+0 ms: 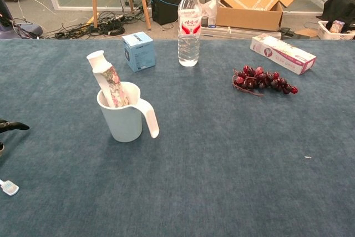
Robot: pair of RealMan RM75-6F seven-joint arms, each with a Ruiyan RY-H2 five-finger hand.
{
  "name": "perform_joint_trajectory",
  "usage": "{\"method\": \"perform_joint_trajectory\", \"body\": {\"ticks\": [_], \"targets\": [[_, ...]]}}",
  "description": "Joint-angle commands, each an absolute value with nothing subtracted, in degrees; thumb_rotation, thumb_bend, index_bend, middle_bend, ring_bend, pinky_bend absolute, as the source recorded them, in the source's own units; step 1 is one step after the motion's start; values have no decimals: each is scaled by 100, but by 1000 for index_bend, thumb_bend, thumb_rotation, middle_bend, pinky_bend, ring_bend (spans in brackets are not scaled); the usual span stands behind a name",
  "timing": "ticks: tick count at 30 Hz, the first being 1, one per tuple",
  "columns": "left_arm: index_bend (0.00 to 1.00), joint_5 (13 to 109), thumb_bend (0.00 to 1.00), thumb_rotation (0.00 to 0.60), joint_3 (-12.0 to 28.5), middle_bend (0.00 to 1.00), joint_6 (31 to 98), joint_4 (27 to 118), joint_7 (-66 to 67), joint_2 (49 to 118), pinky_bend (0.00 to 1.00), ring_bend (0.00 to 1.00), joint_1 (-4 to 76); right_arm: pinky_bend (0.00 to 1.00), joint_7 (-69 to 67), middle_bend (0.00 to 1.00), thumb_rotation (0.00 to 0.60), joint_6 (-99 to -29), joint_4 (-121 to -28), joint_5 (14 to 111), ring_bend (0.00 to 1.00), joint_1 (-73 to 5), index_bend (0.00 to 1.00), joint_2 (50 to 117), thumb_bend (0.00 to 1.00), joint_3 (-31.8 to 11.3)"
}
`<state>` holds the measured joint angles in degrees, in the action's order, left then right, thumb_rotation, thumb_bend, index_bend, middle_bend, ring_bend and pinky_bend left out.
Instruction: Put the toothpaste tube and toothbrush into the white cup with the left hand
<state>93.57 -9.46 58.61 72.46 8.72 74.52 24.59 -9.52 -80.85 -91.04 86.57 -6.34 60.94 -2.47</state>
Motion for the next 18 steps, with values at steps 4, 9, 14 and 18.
{"method": "perform_joint_trajectory", "body": {"ticks": [4,9,14,18], "targets": [[520,9328,371,600,-933,45,5871,7258,820,7465,104,95,2446,326,-954,38,600,-8087,-9105,8659,39,-634,50,6092,33,-248],[562,9302,404,600,-927,45,5858,7250,843,7479,104,95,2439,326,-952,38,600,-8090,-9108,8661,39,-632,50,6092,33,-248],[573,9287,406,600,-921,45,5862,7259,843,7477,104,95,2433,326,-950,38,600,-8090,-9108,8661,39,-632,50,6092,33,-247],[587,9282,405,600,-915,45,5880,7292,809,7463,104,95,2427,326,-947,38,600,-8093,-9109,8663,39,-629,50,6091,33,-246]]}}
